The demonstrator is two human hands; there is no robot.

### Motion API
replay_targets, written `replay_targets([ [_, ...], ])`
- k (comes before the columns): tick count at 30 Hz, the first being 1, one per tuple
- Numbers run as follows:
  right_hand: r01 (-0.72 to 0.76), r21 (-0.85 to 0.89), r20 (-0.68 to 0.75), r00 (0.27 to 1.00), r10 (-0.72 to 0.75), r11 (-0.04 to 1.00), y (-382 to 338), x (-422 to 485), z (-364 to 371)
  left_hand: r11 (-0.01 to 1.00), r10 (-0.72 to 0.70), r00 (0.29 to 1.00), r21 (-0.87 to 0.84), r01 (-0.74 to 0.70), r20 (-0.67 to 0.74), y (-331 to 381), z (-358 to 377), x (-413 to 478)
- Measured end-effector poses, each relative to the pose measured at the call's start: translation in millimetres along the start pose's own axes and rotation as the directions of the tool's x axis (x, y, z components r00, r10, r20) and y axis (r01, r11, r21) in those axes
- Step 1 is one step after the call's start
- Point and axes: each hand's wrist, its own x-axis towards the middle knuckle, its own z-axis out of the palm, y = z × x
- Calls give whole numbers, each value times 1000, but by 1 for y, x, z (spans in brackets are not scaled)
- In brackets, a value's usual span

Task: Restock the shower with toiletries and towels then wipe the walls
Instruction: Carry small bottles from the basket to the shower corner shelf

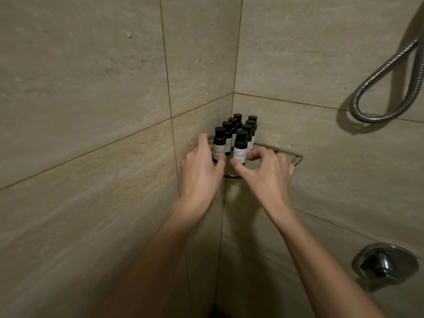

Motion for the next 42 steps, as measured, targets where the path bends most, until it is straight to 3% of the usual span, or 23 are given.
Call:
replay_targets([
  [14,6,-4,15,1000,-6,1000,-3,-1,-3,1000,-17,1000,18,17,-8,0,1,1],
  [20,46,61,35,998,-49,997,3,-5,-6,990,-34,999,-139,33,-6,-2,-1,-4],
  [24,90,275,-37,996,-83,957,17,-15,-13,967,76,986,-229,-109,-150,-13,-1,-26],
  [29,143,294,-229,970,-76,945,57,-37,-17,948,235,935,-150,-280,-265,-40,17,-74],
  [33,68,253,-161,987,-27,965,102,-62,-13,979,141,986,-134,-151,-85,-69,44,-117],
  [36,-80,163,53,996,72,983,145,-86,-6,990,14,965,-142,23,261,-100,69,-147],
  [39,-310,39,335,900,280,950,188,-122,2,980,-152,804,-18,198,576,-138,94,-184],
  [42,-482,-62,500,743,445,874,230,-171,5,943,-288,553,132,305,782,-177,111,-225],
])
